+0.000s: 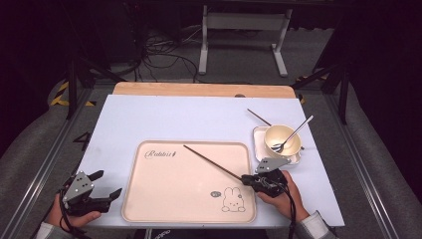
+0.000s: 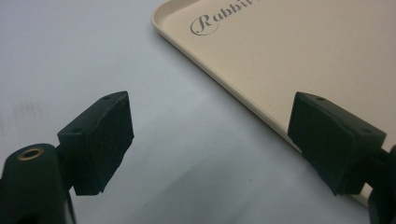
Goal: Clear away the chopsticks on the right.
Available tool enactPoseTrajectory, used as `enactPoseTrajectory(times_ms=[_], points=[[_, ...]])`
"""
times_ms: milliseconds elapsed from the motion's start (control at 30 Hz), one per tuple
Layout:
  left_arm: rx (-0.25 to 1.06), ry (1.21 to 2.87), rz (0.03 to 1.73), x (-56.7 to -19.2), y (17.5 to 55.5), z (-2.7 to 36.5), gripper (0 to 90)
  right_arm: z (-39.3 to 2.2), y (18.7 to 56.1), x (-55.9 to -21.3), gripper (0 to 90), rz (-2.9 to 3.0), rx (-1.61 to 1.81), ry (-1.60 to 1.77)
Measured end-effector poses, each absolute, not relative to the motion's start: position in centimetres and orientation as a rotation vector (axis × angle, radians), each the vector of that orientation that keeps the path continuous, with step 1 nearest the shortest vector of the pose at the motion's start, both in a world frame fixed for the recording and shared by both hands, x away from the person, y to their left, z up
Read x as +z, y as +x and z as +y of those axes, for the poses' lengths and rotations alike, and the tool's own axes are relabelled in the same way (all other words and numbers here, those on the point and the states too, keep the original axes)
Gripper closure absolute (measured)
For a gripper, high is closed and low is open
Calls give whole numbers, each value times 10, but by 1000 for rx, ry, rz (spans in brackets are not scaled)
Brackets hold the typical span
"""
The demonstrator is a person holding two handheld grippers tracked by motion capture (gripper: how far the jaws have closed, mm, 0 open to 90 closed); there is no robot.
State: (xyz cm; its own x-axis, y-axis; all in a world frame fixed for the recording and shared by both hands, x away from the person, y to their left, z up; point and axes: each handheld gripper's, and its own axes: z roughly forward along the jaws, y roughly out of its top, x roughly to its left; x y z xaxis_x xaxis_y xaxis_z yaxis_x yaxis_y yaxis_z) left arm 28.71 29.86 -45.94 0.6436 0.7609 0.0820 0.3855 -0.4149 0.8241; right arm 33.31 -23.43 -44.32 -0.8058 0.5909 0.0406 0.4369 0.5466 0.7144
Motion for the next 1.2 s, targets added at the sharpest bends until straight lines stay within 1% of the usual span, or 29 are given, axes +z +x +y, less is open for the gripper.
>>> enactPoseTrajectory(times_ms=[233,267,367,500,633,733,767,833,1033,1200], points=[[581,2040,889,-459,287,299,150,-232,332,-445,848,2592,1091,864],[579,2041,888,-459,287,299,150,-233,333,-445,831,2591,1090,868],[578,2042,888,-460,287,299,150,-233,334,-446,817,2587,1096,871],[584,2047,887,-459,287,299,149,-234,335,-444,740,2565,1100,880],[591,2046,886,-459,287,299,150,-237,334,-436,713,2527,1152,857],[590,2048,881,-459,288,298,149,-244,330,-427,707,2486,1196,820],[588,2056,878,-460,290,297,149,-249,328,-418,704,2439,1211,811],[588,2060,869,-460,291,297,149,-251,327,-416,703,2427,1223,809],[589,2061,858,-459,294,294,149,-269,317,-391,643,2300,1217,786],[586,2066,850,-459,295,292,149,-293,311,-369,634,2170,1238,800]])
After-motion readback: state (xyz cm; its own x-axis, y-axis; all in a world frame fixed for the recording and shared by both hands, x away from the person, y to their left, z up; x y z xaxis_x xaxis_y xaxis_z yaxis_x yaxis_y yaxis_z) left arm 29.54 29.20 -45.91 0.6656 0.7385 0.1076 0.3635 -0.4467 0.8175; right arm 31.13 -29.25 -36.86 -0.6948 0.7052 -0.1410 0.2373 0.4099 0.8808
